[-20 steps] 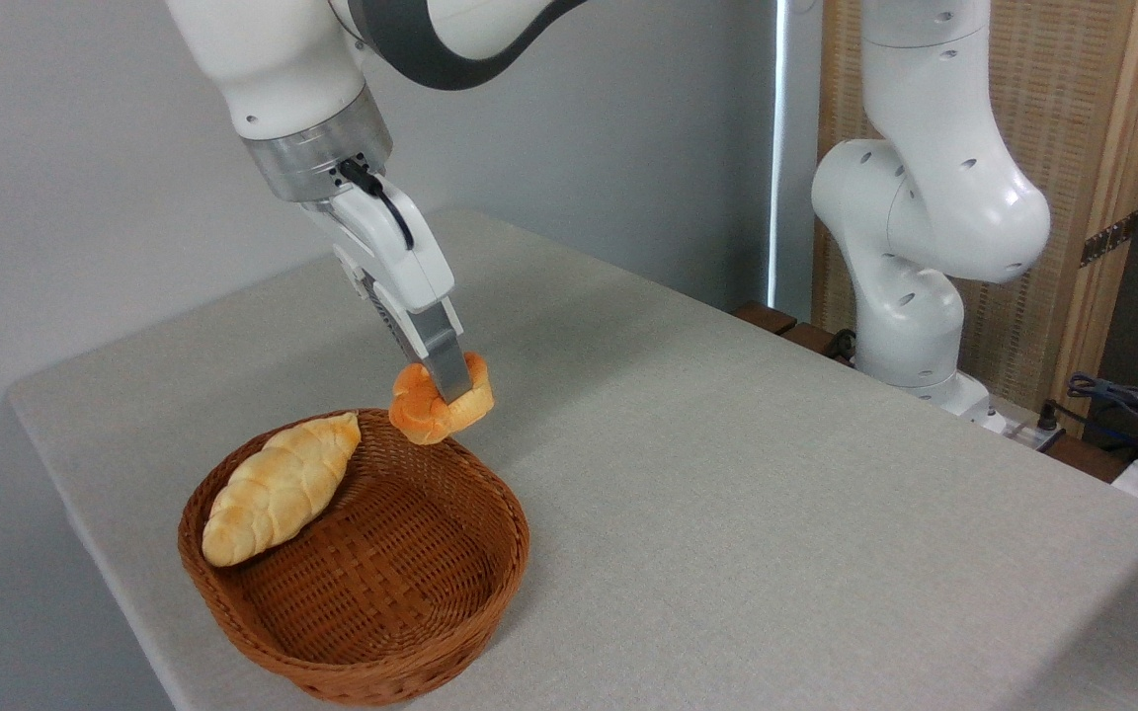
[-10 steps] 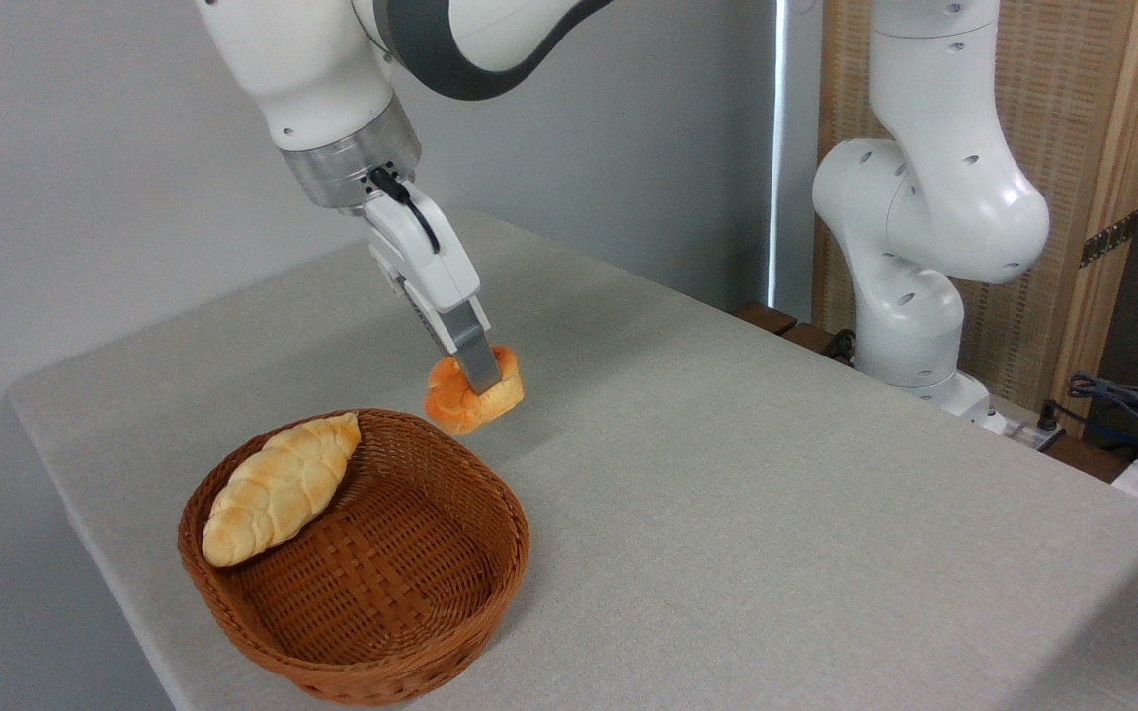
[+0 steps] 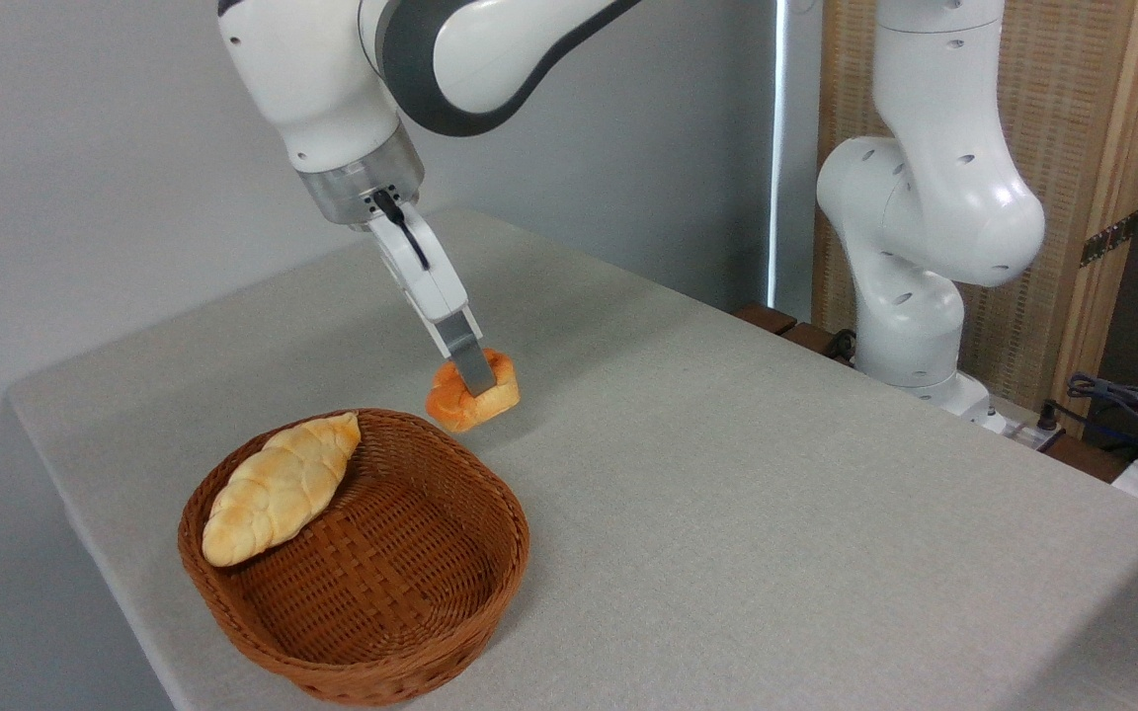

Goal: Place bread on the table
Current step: 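Carry the bun away from the basket and lower it onto the table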

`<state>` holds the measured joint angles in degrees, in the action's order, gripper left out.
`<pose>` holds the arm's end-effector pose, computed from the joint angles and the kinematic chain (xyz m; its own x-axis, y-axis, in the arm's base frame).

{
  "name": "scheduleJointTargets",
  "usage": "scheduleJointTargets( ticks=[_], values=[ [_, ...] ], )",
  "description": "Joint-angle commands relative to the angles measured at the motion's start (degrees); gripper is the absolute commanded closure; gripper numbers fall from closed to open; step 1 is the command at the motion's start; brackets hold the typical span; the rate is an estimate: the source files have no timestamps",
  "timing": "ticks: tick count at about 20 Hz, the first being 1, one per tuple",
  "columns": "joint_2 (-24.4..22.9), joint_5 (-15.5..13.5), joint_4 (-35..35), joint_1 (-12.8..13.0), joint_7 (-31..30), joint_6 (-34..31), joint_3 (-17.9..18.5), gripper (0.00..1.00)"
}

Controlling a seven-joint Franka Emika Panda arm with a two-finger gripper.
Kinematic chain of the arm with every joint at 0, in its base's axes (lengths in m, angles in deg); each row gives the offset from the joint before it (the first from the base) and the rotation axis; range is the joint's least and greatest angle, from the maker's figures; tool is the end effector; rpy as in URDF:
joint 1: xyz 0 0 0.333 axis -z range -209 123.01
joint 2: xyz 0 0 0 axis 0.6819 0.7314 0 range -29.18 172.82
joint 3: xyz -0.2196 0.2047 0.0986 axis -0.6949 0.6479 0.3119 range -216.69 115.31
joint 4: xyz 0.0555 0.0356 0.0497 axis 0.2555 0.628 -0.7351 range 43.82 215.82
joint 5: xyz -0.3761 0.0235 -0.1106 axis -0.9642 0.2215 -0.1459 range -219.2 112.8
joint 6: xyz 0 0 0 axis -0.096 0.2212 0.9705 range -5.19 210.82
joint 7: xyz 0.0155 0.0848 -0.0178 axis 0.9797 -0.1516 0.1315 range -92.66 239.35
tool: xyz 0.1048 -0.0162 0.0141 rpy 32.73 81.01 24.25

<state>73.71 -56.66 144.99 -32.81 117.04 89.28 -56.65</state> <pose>0.5216 -0.1569 0.4880 0.4957 -0.8591 -0.1276 -0.8339 -0.5118 0.2063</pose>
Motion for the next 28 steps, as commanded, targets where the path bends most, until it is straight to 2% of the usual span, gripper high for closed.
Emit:
scheduleJointTargets(
  ticks=[1, 9, 13, 19, 24, 28],
  values=[
    [-4.43, -1.02, 5.57, 0.36, 0.34, 1.81, -0.45, 0.58],
    [-6.28, -1.11, 9.00, 2.38, 0.25, 1.81, -0.45, 0.58],
    [-6.46, -1.11, 9.70, 3.08, -0.37, 1.46, -0.45, 0.54],
    [-6.28, -1.11, 9.97, 3.79, -0.54, 1.72, -0.45, 0.37],
    [-6.19, -1.11, 9.97, 3.70, -0.54, 1.89, -0.45, 0.33],
    [-6.19, -1.19, 9.97, 3.70, -0.54, 1.98, -0.45, 0.21]
  ],
)
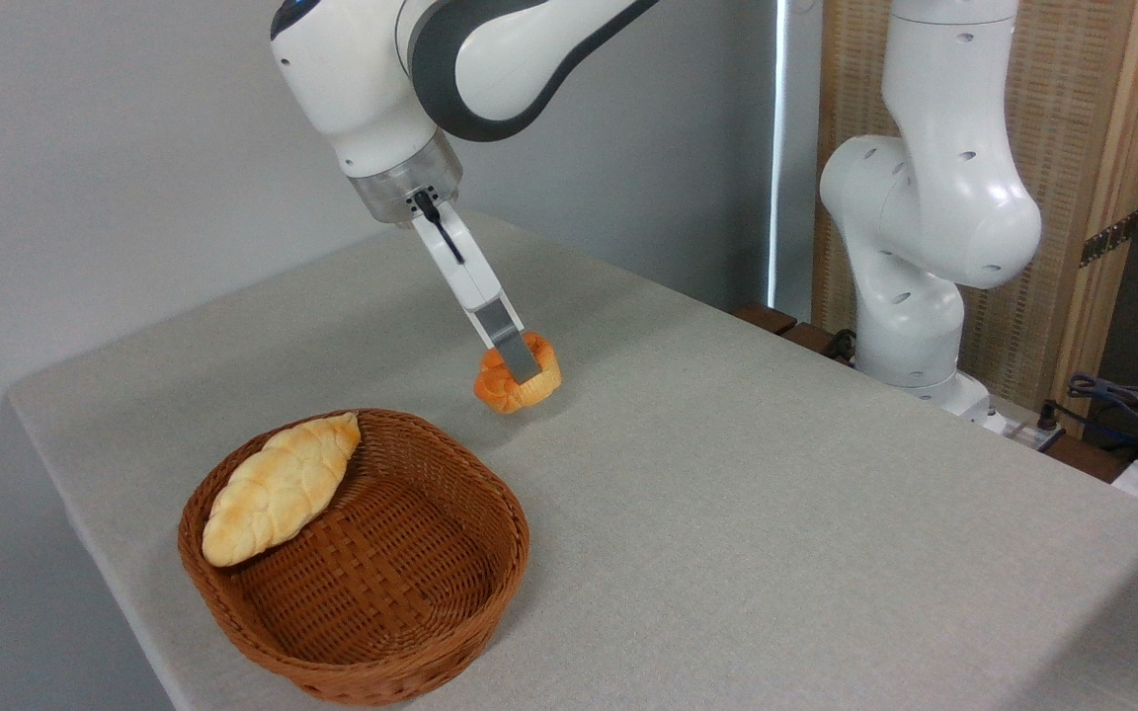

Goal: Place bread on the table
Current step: 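Carry the bun away from the basket and lower it onto the table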

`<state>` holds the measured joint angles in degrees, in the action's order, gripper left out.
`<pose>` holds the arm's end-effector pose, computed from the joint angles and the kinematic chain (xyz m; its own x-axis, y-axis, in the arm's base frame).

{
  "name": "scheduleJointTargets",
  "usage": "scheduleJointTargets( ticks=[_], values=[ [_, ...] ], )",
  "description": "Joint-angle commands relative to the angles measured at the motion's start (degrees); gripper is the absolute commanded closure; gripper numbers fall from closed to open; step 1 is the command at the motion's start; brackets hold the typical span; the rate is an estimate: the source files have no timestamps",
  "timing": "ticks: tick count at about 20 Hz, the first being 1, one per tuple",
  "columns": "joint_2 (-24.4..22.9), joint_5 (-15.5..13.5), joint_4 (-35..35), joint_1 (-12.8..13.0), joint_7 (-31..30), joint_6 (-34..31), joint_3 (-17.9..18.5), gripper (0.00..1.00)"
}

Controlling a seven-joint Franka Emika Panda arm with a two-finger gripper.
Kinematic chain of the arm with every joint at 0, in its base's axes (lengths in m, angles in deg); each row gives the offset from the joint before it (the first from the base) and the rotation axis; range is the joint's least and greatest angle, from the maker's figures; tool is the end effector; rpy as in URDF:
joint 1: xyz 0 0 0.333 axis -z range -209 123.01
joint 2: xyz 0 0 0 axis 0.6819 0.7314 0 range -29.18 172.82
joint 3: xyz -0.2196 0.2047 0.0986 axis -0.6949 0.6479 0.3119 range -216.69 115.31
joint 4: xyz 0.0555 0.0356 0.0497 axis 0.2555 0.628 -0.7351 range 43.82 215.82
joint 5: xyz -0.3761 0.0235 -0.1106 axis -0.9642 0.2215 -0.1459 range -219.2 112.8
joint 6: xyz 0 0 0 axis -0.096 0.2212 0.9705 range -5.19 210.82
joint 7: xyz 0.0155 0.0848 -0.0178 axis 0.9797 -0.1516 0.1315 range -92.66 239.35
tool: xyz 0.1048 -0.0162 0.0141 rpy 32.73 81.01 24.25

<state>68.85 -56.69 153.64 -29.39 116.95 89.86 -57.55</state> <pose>0.4733 -0.1840 0.4654 0.4243 -0.8886 -0.1746 -0.8580 -0.4561 0.2362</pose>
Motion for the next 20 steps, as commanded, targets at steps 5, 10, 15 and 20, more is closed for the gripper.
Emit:
scheduleJointTargets(
  ticks=[5, 10, 15, 20],
  values=[
    [-1.33, -1.17, 1.31, 0.28, -0.46, 1.40, 0.53, 0.16],
    [-1.33, -1.17, 1.31, 0.28, -0.46, 1.40, 0.53, 0.06],
    [-1.33, -1.17, 1.23, 0.19, -0.55, 1.40, 0.62, 0.00],
    [-3.17, -1.17, -0.35, -0.33, -0.46, 1.32, 2.11, 0.00]
  ],
)
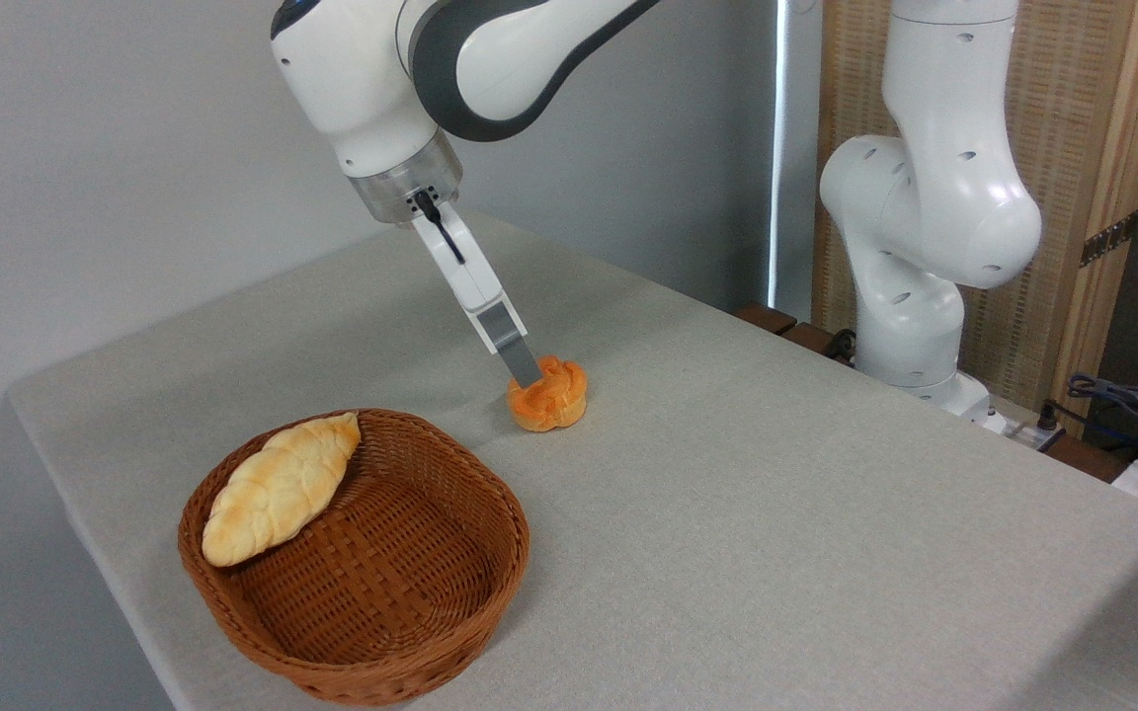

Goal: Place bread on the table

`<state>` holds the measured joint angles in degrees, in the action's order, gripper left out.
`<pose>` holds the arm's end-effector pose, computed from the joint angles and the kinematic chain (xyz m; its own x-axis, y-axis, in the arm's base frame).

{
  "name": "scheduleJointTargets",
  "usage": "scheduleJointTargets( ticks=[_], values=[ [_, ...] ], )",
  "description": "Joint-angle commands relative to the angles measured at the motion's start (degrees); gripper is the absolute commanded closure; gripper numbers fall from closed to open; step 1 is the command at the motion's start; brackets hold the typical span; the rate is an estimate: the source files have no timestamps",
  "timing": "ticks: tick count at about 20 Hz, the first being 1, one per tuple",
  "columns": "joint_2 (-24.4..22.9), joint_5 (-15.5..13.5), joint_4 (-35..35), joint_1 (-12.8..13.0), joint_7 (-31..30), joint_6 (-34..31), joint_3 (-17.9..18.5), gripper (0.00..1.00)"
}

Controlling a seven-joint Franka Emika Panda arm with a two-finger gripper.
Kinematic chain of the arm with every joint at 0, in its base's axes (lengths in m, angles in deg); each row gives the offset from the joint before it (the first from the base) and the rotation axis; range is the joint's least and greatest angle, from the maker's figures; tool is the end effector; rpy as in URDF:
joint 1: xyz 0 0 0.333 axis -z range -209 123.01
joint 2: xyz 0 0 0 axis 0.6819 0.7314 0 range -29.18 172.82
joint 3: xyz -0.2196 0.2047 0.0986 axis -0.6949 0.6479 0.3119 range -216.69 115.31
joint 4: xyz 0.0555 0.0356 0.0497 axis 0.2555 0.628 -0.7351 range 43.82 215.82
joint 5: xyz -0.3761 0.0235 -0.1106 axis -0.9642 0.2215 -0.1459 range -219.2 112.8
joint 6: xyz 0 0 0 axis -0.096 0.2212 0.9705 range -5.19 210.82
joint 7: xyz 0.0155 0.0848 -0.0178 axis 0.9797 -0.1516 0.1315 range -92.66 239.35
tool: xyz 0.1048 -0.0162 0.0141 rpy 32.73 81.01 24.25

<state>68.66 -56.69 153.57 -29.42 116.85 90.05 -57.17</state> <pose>0.4748 -0.1807 0.4678 0.4335 -0.8851 -0.1695 -0.8556 -0.4633 0.2308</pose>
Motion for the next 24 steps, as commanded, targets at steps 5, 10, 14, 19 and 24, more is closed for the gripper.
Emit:
scheduleJointTargets(
  ticks=[5, 10, 14, 19, 24],
  values=[
    [-3.52, -4.59, -7.21, -0.30, -0.44, 0.43, 9.19, 0.00],
    [-3.08, -4.07, -13.10, -0.47, -0.18, 0.60, 13.23, 0.00],
    [-2.03, -4.07, -16.62, -0.47, -0.35, 0.43, 15.79, 0.00],
    [-0.27, -3.98, -21.55, -0.47, -0.35, -3.00, 15.80, 0.00],
    [3.68, -4.15, -26.38, -0.47, -0.44, -3.09, 15.88, 0.00]
  ],
)
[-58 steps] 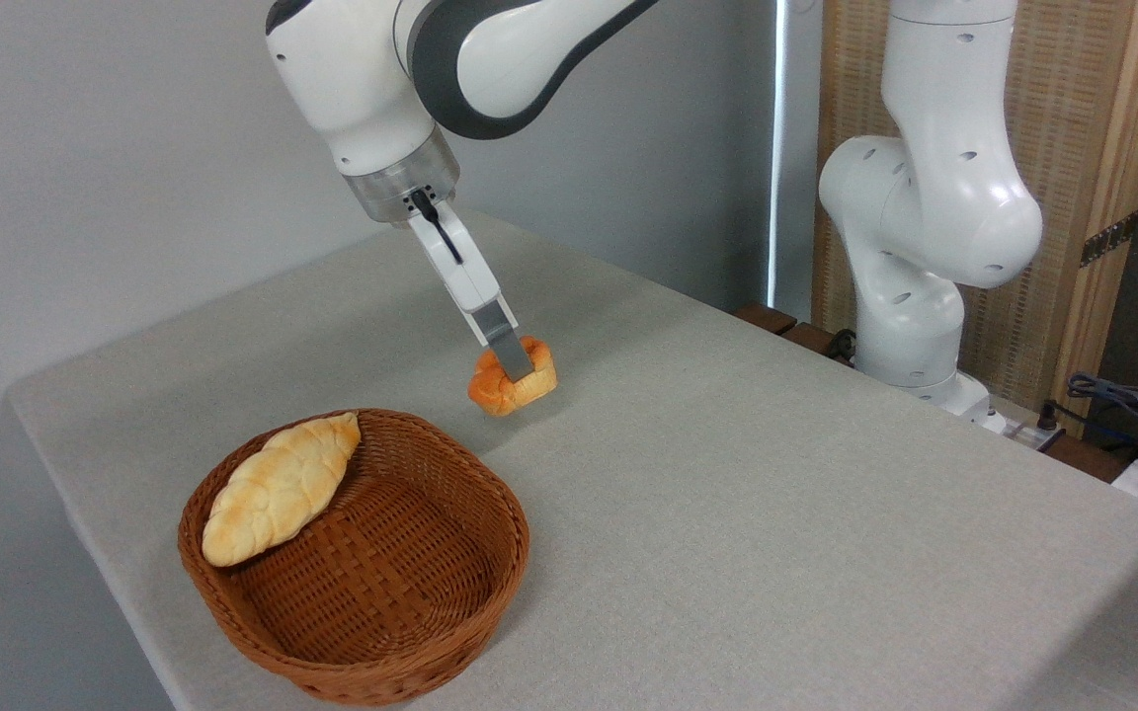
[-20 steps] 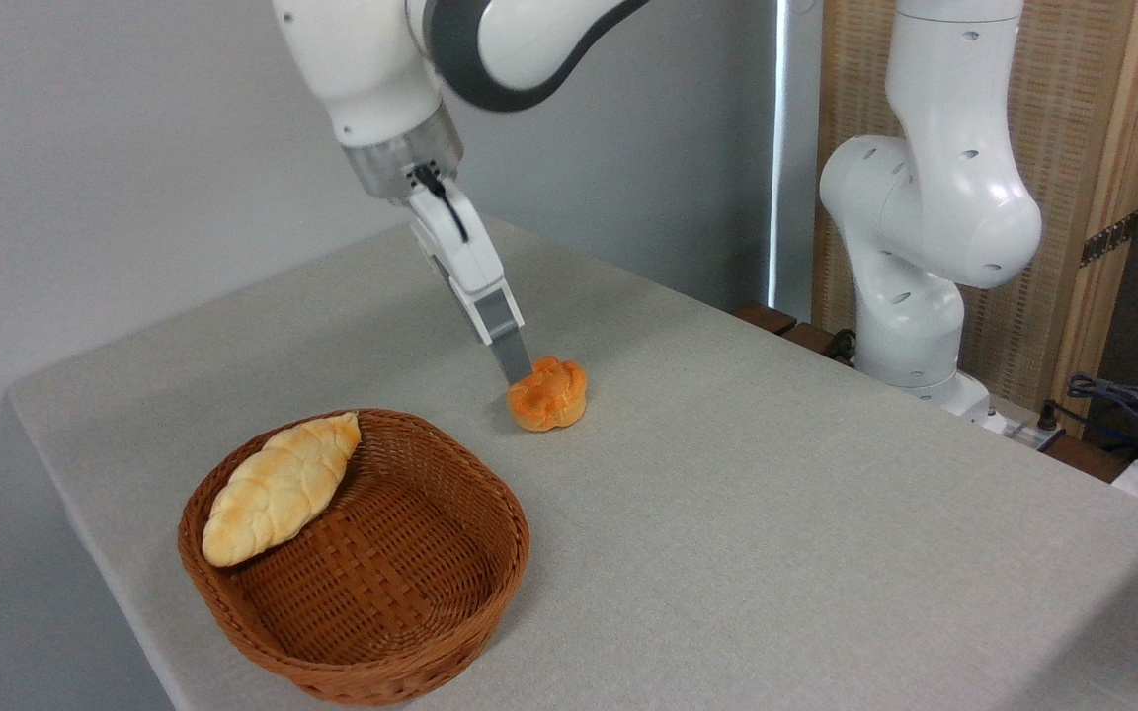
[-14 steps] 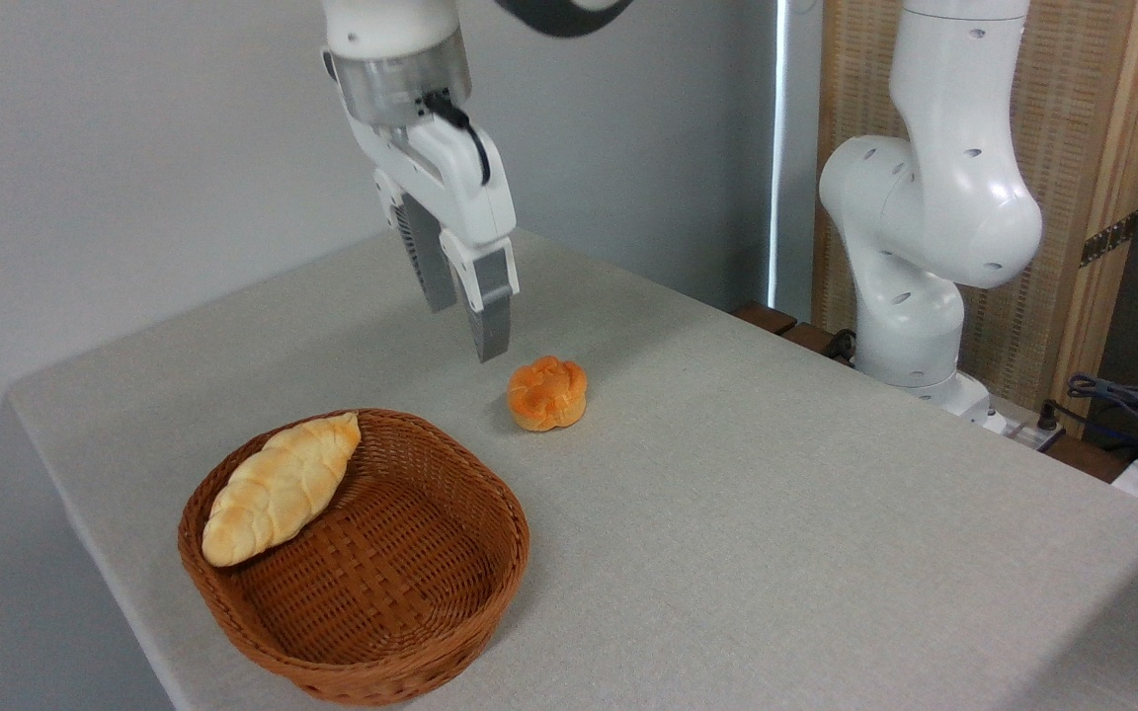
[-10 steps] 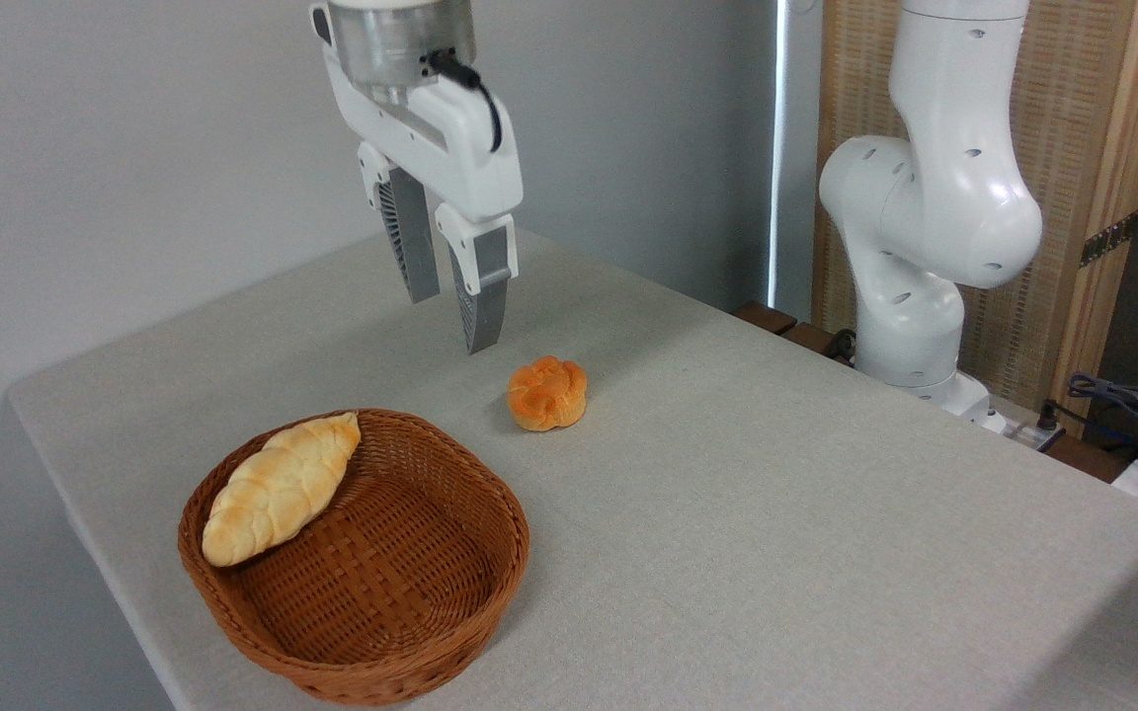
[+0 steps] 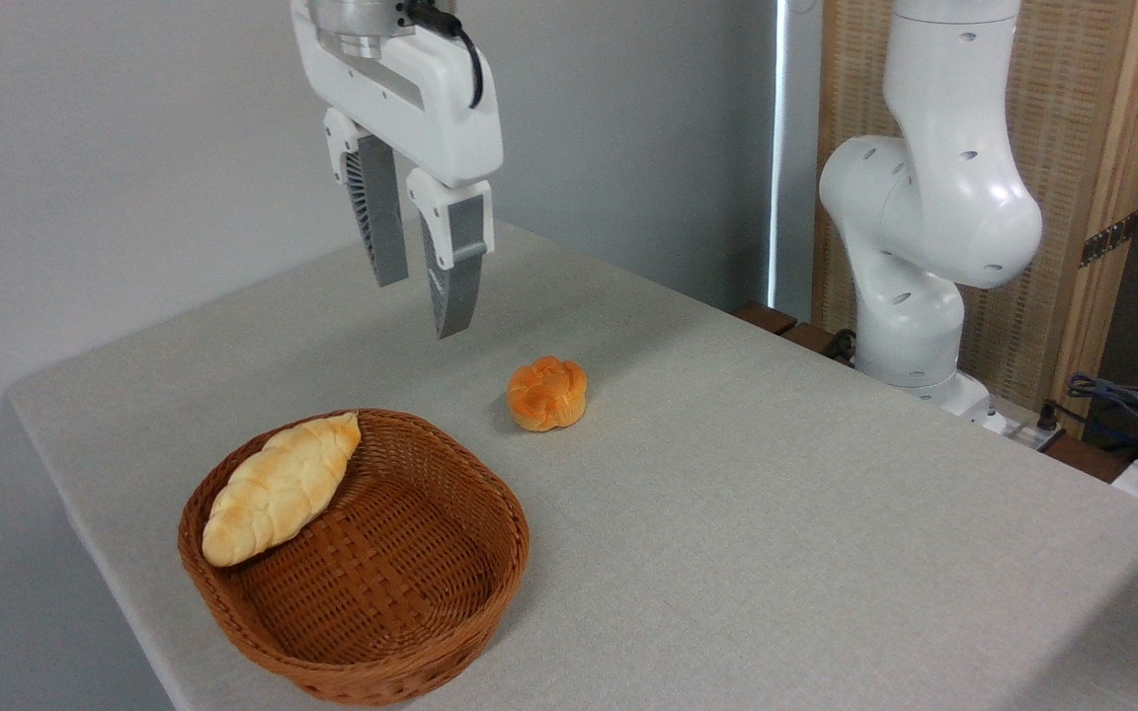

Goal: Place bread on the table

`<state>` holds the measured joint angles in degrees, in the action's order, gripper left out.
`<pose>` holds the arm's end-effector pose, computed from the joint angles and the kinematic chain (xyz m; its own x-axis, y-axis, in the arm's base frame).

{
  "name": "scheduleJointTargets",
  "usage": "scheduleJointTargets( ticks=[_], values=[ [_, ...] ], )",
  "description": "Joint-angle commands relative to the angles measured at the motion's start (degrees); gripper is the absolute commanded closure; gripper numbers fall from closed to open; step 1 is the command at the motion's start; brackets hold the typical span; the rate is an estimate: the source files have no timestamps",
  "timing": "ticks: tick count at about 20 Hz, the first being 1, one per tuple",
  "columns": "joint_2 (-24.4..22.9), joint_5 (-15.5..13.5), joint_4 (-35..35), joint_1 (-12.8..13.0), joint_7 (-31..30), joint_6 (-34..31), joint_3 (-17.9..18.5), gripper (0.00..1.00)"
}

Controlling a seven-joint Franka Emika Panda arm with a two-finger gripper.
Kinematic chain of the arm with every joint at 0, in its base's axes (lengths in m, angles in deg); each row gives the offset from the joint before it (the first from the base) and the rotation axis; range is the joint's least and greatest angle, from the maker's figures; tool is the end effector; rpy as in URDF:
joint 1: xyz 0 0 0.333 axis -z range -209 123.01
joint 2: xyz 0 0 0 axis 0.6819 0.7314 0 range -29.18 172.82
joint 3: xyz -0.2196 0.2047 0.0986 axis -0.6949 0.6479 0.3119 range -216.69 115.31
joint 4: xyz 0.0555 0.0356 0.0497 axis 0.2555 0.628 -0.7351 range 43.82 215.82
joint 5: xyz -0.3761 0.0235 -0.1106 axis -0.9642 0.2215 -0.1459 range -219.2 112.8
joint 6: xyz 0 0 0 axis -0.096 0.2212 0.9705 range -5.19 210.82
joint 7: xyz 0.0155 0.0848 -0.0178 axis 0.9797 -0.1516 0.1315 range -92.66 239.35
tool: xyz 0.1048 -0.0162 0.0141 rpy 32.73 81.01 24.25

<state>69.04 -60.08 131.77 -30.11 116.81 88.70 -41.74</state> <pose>0.5428 -0.0475 0.6402 0.6748 -0.7258 0.1340 -0.7360 -0.6753 0.0483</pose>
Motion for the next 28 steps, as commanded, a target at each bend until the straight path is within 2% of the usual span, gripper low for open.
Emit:
scheduleJointTargets(
  ticks=[1, 5, 8, 24, 25, 26, 28],
  values=[
    [3.40, -0.77, -4.67, 0.21, -0.40, -1.66, 0.46, 0.00],
    [3.40, -0.77, -4.50, 0.12, -0.75, -1.66, 0.90, 0.00],
    [4.10, -0.86, -4.50, 0.21, -3.30, -1.66, 0.81, 0.00],
    [5.07, -0.77, -4.15, -0.31, -2.69, -1.74, 2.22, 0.00],
    [4.99, -1.03, -4.15, -2.58, -2.51, -1.74, 1.35, 0.00],
    [4.99, -1.21, -4.06, -5.47, -2.51, -1.83, -1.36, 0.00],
    [4.90, -1.12, -4.15, -11.98, -2.60, -2.53, -8.65, 0.00]
  ],
)
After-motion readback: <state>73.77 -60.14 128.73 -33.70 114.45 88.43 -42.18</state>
